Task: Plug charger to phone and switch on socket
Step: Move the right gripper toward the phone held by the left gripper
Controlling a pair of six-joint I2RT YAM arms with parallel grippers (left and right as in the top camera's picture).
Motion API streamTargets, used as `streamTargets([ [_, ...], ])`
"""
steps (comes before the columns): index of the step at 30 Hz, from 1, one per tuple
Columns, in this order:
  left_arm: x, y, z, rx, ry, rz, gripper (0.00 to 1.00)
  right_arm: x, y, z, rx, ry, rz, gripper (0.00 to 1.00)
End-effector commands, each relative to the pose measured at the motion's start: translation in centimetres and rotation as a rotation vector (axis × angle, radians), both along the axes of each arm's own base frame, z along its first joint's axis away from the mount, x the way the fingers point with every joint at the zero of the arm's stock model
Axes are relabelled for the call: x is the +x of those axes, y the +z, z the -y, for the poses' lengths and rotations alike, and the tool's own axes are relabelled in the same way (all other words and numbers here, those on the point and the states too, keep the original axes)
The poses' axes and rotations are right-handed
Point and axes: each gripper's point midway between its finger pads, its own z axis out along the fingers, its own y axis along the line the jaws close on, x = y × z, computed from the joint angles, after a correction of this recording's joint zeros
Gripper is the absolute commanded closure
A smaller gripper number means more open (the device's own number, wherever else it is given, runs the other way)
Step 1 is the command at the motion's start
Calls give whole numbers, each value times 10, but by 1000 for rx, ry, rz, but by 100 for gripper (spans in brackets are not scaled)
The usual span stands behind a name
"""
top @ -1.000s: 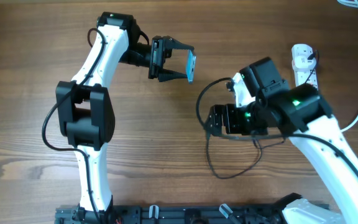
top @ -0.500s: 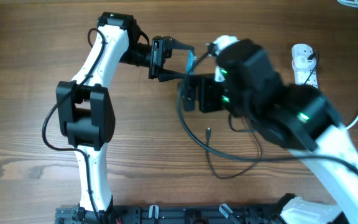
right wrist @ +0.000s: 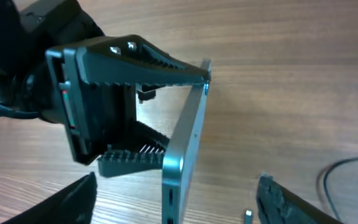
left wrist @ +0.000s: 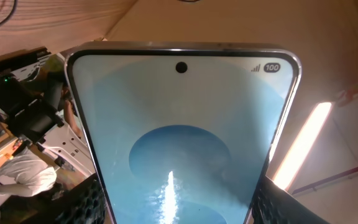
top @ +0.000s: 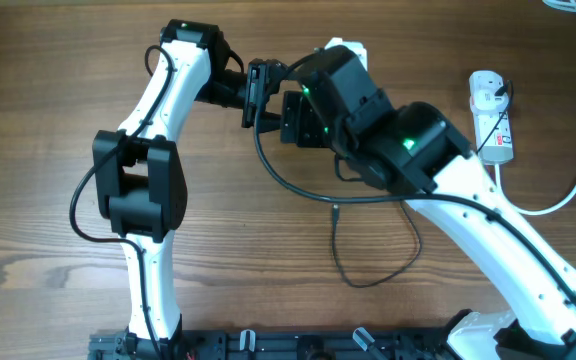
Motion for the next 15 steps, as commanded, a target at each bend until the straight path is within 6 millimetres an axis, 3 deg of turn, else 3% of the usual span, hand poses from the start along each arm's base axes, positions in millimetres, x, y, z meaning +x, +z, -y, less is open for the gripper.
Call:
streamTargets([
  [1, 3, 14, 2, -47, 13, 18, 35, 8, -10, -1, -45, -6, 2, 20],
  [3, 3, 14, 2, -47, 13, 18, 35, 9, -10, -2, -42, -7, 6, 27],
  [5, 3, 14, 2, -47, 13, 18, 35, 11, -10, 0, -52, -17, 14, 27],
  [9, 3, 14, 2, -47, 13, 18, 35, 12, -9, 2, -82, -3, 29, 43],
  [15, 3, 14, 2, -47, 13, 18, 35, 14, -8, 1, -85, 9, 40, 49],
])
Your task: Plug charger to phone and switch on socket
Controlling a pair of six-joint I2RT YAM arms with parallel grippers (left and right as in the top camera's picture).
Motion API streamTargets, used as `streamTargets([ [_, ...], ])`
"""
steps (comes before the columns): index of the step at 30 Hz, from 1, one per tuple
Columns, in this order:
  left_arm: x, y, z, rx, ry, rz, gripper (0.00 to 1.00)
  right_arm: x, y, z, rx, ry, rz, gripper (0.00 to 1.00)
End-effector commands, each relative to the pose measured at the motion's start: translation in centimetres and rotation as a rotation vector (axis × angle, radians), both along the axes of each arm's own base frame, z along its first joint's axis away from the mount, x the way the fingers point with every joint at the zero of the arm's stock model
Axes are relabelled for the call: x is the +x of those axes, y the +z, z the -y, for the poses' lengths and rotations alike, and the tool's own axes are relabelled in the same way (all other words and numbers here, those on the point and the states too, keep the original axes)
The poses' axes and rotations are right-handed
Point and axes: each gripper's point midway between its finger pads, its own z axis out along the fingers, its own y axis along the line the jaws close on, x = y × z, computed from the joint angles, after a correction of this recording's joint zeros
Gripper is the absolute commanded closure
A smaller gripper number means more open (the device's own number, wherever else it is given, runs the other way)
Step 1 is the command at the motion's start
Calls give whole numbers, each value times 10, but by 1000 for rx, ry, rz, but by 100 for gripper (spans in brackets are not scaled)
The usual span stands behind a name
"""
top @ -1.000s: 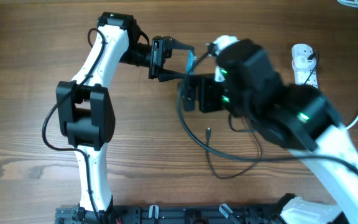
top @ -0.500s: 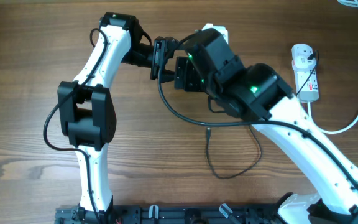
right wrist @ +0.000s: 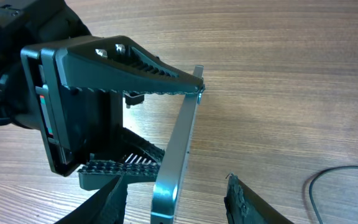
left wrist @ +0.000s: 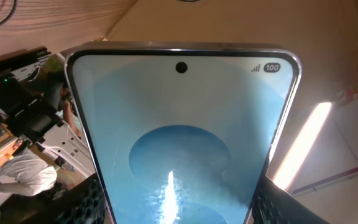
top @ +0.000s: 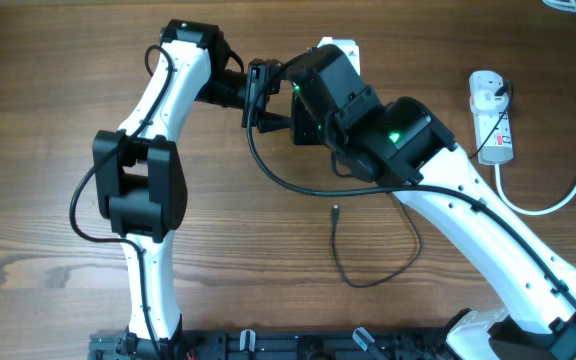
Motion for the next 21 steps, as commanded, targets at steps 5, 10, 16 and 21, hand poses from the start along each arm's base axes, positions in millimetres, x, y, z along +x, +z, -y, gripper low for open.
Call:
streamTargets([
  [5, 3, 14, 2, -47, 13, 18, 35, 7, -4, -2, -27, 1, 14, 53],
  [10, 3, 14, 2, -47, 13, 18, 34, 7, -8, -5, -27, 5, 4, 62],
  [16, 3, 14, 2, -47, 13, 18, 35, 8, -10, -5, -32, 5, 0, 72],
  [21, 3, 14, 2, -47, 13, 18, 34, 8, -10, -5, -30, 6, -1, 84],
])
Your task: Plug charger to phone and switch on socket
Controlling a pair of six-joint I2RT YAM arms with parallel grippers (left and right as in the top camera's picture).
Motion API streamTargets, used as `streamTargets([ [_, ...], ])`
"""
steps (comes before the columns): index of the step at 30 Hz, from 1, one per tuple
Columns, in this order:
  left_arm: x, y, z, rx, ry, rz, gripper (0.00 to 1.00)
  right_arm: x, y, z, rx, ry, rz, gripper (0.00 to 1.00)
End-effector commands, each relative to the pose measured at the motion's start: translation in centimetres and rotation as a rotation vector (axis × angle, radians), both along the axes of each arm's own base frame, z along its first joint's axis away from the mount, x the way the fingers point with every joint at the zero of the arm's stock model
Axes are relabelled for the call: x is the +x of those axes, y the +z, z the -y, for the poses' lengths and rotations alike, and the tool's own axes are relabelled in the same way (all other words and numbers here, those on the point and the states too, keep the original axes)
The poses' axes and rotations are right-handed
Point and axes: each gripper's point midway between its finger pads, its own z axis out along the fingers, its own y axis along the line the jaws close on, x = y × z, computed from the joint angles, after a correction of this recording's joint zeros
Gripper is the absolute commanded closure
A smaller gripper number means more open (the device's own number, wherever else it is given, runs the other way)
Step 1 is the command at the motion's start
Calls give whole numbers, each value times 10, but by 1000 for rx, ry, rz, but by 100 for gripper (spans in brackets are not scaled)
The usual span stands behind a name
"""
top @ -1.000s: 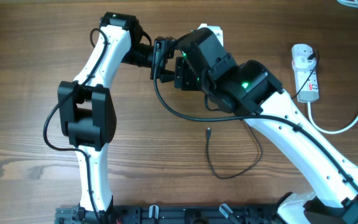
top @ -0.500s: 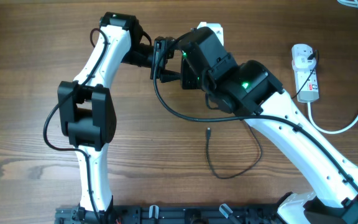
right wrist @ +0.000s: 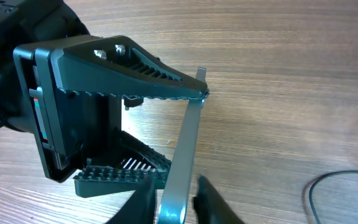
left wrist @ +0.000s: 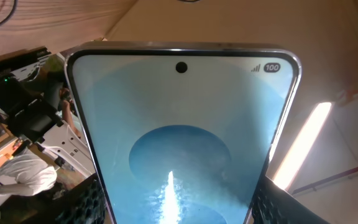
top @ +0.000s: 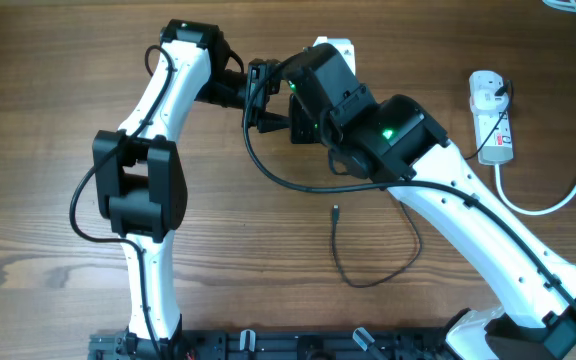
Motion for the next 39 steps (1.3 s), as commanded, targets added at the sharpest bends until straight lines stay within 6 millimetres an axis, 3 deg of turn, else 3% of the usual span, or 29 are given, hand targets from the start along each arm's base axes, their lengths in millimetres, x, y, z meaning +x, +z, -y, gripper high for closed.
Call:
streamTargets([
  [1, 3, 14, 2, -47, 14, 17, 34, 3, -5, -3, -8, 0, -5, 88],
  [7, 3, 14, 2, -47, 13, 18, 34, 0, -6, -7, 24, -2, -26, 96],
  [10, 3, 14, 2, -47, 13, 17, 28, -2, -7, -9, 64, -38, -46, 96],
  [11, 3, 14, 2, -47, 14, 16, 20, -2, -6, -10, 85, -54, -55, 96],
  [13, 3, 14, 2, -47, 14, 17, 1, -2, -5, -10, 138, -118, -68, 96],
  [20, 3, 14, 2, -47, 14, 17, 0, 5, 23, 11, 520, -557, -113, 96],
  [23, 3, 14, 2, -47, 14, 13, 5, 5, 28, 19, 676, -743, -149, 96],
  [26, 3, 14, 2, -47, 14, 13, 18, -3, 19, 25, 815, -981, -236, 96],
  [28, 3, 14, 2, -47, 13, 13, 20, -7, 15, 29, 851, -1073, -265, 96],
  [31, 3, 14, 2, -47, 14, 4, 34, -4, 16, 32, 864, -1095, -242, 95],
  [35, 3, 14, 2, -42, 14, -16, 36, -1, 19, 30, 898, -1105, -235, 96],
  [39, 3, 14, 2, -42, 14, -17, 51, -1, 17, 30, 936, -1156, -250, 96],
])
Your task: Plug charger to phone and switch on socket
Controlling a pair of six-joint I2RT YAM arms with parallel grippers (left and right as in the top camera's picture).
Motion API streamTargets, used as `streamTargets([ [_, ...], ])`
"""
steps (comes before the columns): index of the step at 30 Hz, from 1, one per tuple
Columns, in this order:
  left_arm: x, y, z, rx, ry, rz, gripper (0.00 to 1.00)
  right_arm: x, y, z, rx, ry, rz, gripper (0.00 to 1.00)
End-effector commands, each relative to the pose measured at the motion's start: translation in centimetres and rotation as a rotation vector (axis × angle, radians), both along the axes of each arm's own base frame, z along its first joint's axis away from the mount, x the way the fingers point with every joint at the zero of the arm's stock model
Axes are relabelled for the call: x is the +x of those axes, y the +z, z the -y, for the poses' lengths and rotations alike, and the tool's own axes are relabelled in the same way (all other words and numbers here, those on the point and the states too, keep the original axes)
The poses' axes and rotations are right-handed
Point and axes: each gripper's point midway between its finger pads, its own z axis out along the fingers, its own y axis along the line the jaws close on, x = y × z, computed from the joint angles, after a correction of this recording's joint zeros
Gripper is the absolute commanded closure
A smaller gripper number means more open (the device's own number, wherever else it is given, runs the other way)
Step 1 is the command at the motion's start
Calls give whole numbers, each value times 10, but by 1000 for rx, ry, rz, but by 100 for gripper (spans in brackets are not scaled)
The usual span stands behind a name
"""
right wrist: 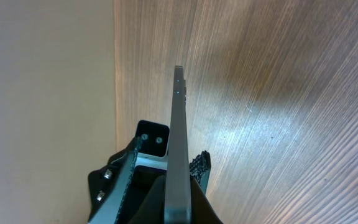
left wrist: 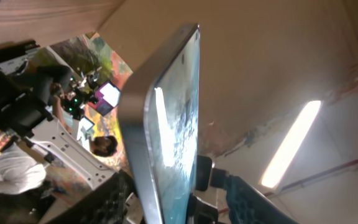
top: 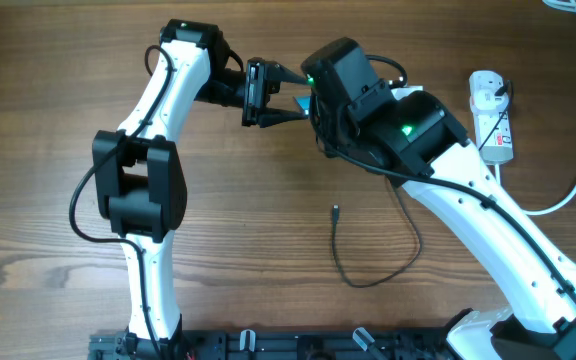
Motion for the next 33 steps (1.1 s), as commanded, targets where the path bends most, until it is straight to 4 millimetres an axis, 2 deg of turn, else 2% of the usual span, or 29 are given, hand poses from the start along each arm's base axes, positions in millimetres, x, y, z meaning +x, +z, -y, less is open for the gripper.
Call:
streamTargets([
  [1, 1, 9, 2, -20, 3, 15, 50, 1, 14, 6, 58, -82, 33, 96],
  [6, 1, 9, 2, -20, 3, 15, 51, 2, 10, 5, 53, -82, 28, 96],
  [10, 1, 9, 2, -20, 3, 15, 56, 5, -2, 2, 29, -81, 0, 96],
  [17, 1, 9, 2, -20, 3, 15, 59, 8, -3, 0, 27, -74, 7, 96],
  [27, 1, 9, 2, -20, 3, 15, 58, 8, -8, -2, 23, -69, -6, 95],
  [33, 1, 9, 2, -20, 3, 15, 66, 10, -13, -4, 16, -69, -14, 96],
])
